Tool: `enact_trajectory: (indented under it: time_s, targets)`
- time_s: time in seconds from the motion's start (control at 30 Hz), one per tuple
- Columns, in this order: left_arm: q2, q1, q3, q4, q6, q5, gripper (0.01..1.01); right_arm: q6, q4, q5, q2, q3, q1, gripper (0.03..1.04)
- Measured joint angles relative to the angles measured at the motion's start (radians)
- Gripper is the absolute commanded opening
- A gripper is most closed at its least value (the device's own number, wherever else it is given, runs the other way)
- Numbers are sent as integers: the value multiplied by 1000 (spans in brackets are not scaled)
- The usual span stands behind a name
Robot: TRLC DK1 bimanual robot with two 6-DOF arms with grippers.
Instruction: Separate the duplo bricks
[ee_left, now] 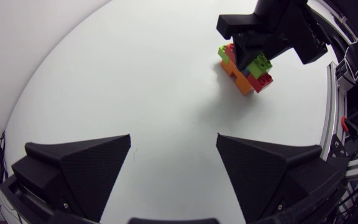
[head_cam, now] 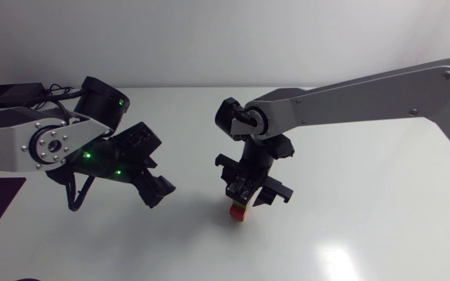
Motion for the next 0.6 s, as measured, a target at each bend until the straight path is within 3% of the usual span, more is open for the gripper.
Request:
enact_trajectory:
  time_s: [0.1,0.4,0.6]
  targets:
    - [6,0,0,6,0,0,964,-14,-10,0,0,13,0,211]
    - [26,0,1,13,0,0,964,-29,-37,-4,0,19,0,184]
    - [26,0,1,15,1,0,964,15,-142,-67,0,84,-7,185]
